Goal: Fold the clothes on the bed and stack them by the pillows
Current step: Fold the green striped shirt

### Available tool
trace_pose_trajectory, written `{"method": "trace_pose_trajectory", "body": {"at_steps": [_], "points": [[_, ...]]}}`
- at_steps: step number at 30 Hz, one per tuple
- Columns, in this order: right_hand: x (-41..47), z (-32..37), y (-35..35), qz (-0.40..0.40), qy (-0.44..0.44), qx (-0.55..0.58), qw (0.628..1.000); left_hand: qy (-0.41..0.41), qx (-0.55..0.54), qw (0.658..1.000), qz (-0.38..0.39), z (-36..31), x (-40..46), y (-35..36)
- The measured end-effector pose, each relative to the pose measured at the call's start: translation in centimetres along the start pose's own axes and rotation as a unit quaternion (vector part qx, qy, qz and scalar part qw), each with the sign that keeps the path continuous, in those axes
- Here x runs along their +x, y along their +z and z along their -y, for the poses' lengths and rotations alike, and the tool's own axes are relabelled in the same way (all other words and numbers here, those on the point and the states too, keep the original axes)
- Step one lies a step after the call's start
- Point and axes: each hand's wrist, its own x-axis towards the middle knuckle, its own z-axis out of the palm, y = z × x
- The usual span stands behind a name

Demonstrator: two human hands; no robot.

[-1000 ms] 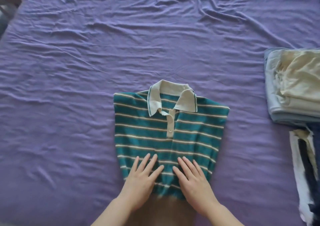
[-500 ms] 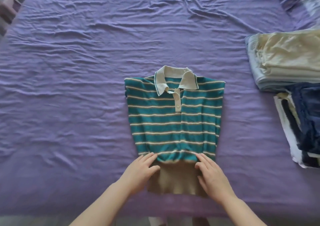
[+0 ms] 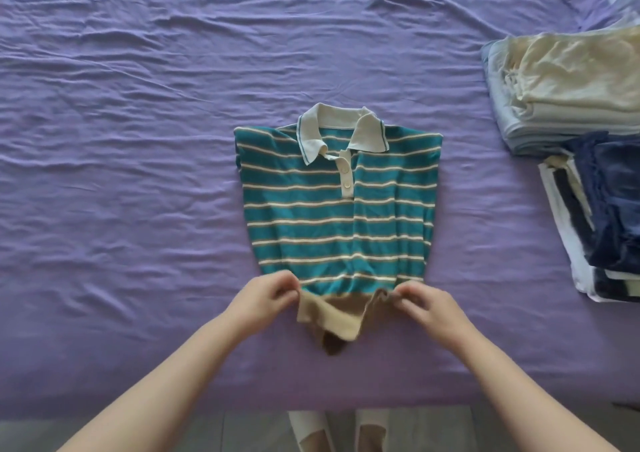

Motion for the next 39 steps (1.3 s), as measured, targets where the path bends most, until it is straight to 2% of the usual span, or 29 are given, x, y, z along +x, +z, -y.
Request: {"method": "trace_pose_trajectory", "body": {"at_steps": [1, 3, 4, 6, 11, 14, 16, 18, 20, 22, 27, 31, 35, 39], "points": [[1.0, 0.1, -0.3, -0.034, 0.044, 0.060, 0.997, -0.069, -0.069, 0.995, -0.028, 0.1, 0.9, -0.3], [3.0, 0.0, -0.8, -0.102, 0.082, 0.077, 0.988, -0.167, -0.174, 0.967, -0.084, 0.4, 2.8, -0.7], [3.8, -0.1, -0.9, -0.117, 0.087, 0.057, 0.988, -0.193, -0.208, 0.954, -0.095, 0.4, 3.5, -0.7], [4.7, -0.1, -0.6, -0.097, 0.097, 0.014, 0.990, -0.213, -0.236, 0.942, -0.103, 0.4, 4.3, -0.2], [5.4, 1.3, 0.1, -0.080, 0.066, -0.083, 0.991, -0.150, -0.063, 0.983, -0.088, -0.8, 4.1, 0.7], [5.4, 1.3, 0.5, -0.081, 0.092, -0.184, 0.975, -0.127, 0.054, 0.988, -0.072, -1.3, 4.2, 1.0], [5.1, 0.9, 0.4, -0.097, 0.095, -0.166, 0.977, -0.130, 0.033, 0.986, -0.099, -1.5, 4.0, 0.8], [4.4, 0.7, 0.0, -0.139, 0.062, -0.062, 0.986, -0.143, -0.026, 0.980, -0.136, -1.6, 3.4, 0.5], [3.7, 0.8, -0.7, -0.178, 0.038, 0.013, 0.983, -0.150, -0.031, 0.974, -0.167, -1.6, 2.5, -0.1], [3.4, 0.7, -1.6, -0.202, 0.035, 0.034, 0.978, -0.162, -0.014, 0.969, -0.184, -1.5, 1.6, -1.0], [4.1, 0.6, -4.5, -0.190, 0.037, 0.002, 0.981, -0.207, 0.029, 0.955, -0.209, -2.0, 0.3, -3.4], [6.2, 2.5, -5.7, -0.184, -0.009, -0.038, 0.982, -0.182, 0.001, 0.966, -0.181, -3.4, 1.9, -3.7], [9.0, 4.1, -6.9, -0.186, -0.024, -0.057, 0.981, -0.166, -0.101, 0.953, -0.231, -4.9, 5.1, -4.7], [12.5, 5.3, -8.2, -0.209, -0.032, -0.084, 0.974, -0.141, -0.031, 0.945, -0.295, -5.2, 8.4, -6.8]]}}
